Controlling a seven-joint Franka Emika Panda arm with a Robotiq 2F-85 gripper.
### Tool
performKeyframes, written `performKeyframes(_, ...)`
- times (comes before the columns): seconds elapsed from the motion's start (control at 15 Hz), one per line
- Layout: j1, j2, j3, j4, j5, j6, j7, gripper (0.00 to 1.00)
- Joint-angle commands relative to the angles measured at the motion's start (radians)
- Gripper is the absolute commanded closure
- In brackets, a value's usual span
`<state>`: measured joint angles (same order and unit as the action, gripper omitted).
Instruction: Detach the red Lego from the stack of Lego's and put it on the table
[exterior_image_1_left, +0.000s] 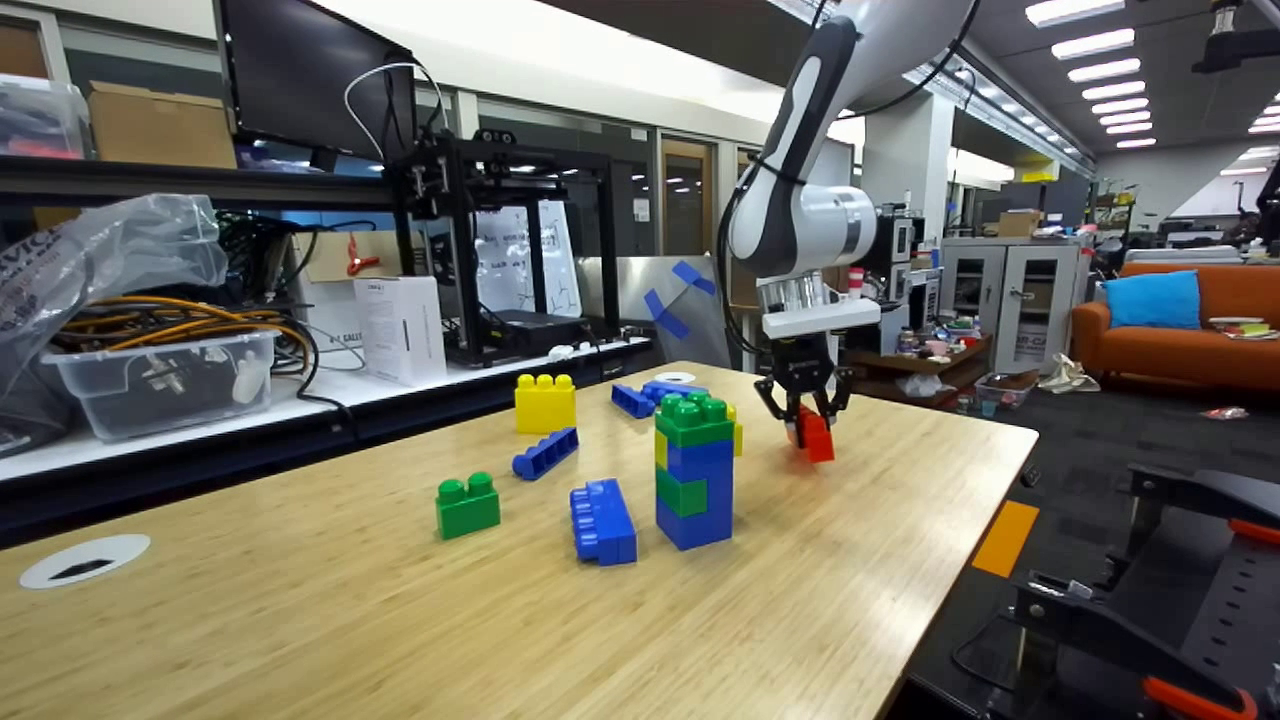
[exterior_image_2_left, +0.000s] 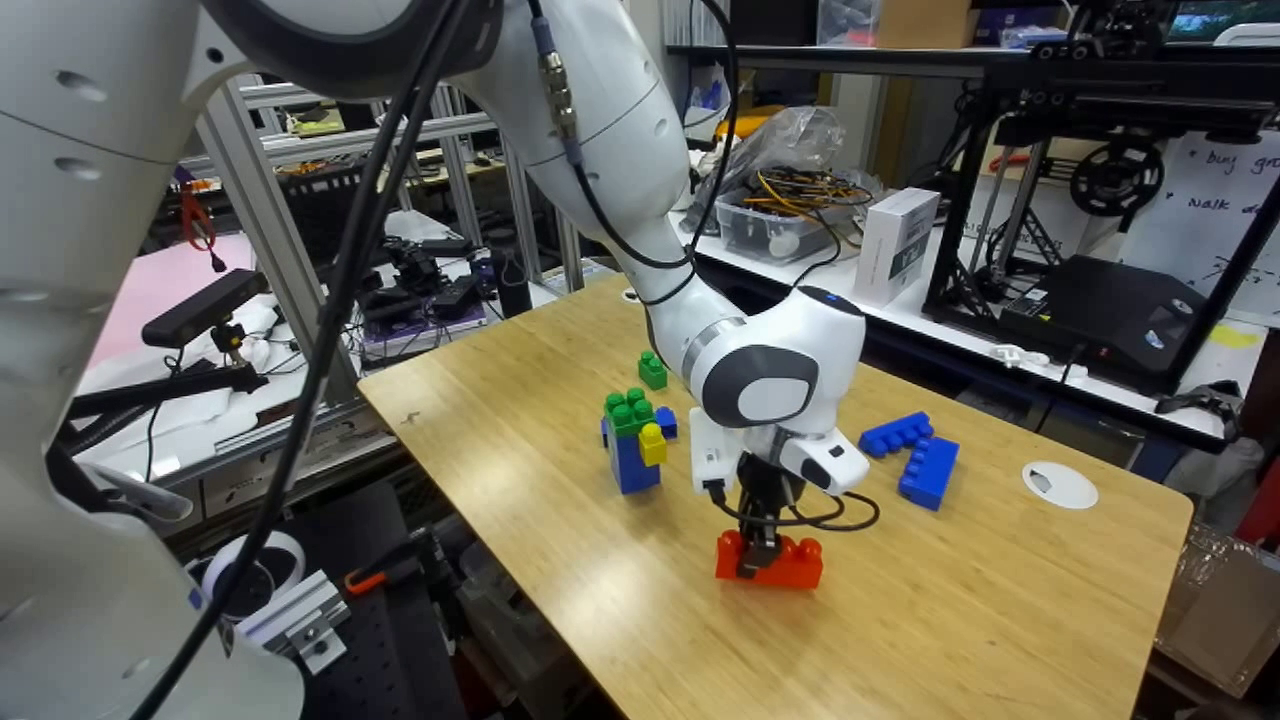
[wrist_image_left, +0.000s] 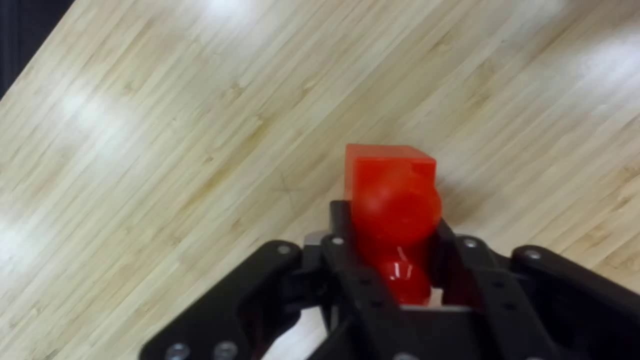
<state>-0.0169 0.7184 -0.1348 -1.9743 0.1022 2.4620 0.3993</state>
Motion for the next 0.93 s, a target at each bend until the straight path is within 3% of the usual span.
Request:
performKeyframes(0.0, 0.003, 0.006, 0.007, -0.004, 0.027, 0.064, -0.003, 0.89)
performKeyframes(0.47, 0.021, 0.007, 0.005, -0.019, 0.025, 0.151, -0.003, 0.89)
performKeyframes(0.53, 0.023, 0.006, 0.004, -0.022, 0.025, 0.158, -0.003, 0.56)
performKeyframes(0.6, 0.023, 0.005, 0.005, -0.025, 0.025, 0.166, -0.004, 0.38)
performKeyframes(0.87, 0.041, -0.044, -0.005, -0.076, 0.014, 0.185, -0.002, 0.12)
